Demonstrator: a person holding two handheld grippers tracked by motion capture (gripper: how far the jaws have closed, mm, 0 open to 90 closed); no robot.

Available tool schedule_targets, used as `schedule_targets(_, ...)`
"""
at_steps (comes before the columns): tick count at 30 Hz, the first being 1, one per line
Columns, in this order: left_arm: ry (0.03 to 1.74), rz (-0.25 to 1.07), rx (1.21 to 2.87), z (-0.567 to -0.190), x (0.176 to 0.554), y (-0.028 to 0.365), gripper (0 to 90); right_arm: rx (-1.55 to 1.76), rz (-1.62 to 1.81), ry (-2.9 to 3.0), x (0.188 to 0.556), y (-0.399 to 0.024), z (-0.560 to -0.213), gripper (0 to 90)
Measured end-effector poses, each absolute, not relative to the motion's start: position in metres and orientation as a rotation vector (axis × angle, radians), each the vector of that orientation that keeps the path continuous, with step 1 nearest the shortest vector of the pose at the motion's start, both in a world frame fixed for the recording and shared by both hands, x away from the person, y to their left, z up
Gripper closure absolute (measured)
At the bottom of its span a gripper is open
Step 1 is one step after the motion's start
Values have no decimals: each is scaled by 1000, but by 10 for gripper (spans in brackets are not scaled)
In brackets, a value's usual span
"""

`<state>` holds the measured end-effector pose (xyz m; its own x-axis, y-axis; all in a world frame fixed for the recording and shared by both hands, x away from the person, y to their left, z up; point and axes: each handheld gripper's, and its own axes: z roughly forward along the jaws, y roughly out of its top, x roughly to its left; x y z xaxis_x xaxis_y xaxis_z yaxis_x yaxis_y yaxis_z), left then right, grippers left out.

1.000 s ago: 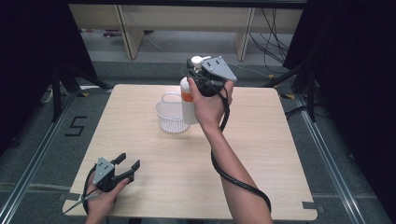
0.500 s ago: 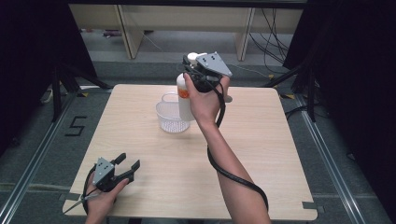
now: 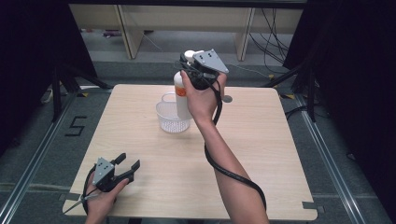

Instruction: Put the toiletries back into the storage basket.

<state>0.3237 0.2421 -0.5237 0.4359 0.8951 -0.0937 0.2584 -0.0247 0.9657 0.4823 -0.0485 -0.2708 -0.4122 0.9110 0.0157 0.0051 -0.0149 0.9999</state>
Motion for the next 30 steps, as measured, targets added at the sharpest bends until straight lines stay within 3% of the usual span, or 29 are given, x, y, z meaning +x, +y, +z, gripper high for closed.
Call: schedule_targets(30, 1046, 698, 1551, -524, 324, 242, 335, 970, 1529, 1534, 493, -33, -273, 598)
